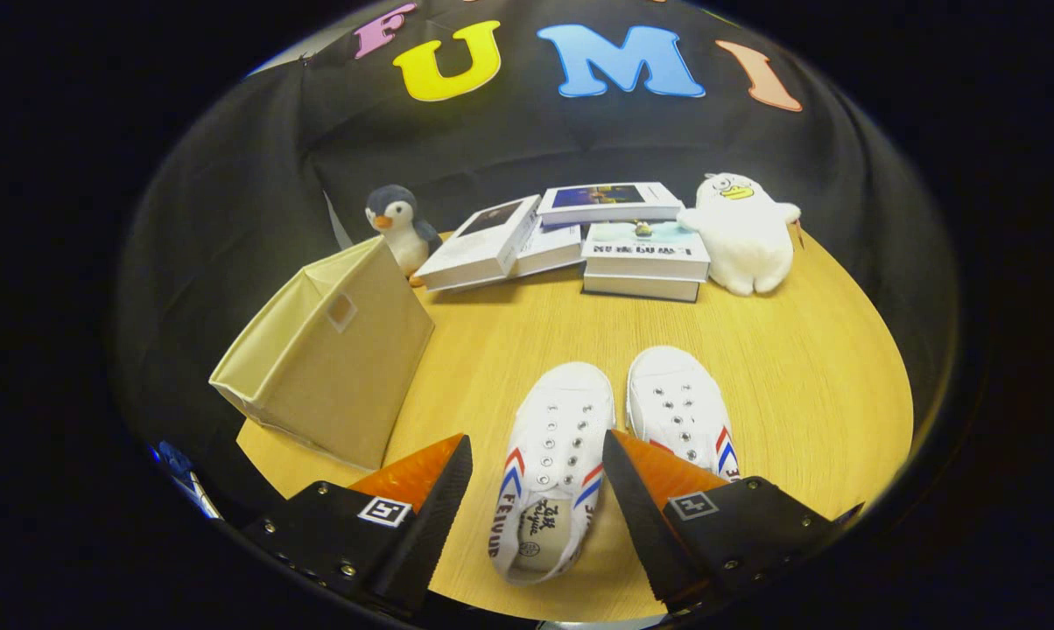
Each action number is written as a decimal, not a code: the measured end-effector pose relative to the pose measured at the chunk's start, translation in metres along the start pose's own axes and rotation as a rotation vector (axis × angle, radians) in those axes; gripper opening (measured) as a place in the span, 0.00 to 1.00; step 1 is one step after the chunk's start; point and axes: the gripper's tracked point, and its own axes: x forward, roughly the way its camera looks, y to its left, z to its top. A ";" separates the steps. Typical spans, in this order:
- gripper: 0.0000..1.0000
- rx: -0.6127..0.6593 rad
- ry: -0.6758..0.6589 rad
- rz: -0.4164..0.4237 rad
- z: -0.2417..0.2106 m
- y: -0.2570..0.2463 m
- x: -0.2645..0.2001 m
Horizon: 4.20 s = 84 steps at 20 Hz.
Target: Open the storage box then place both shoes into the box .Put the left shoe in first, then the right shoe, with the right side of both shoes facing outward in a uniform manner.
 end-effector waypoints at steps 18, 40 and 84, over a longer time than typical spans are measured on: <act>0.43 0.308 0.171 -0.022 -0.047 -0.033 0.050; 0.00 0.589 0.112 0.246 0.031 0.063 0.009; 0.00 0.235 0.137 0.277 0.088 0.316 0.088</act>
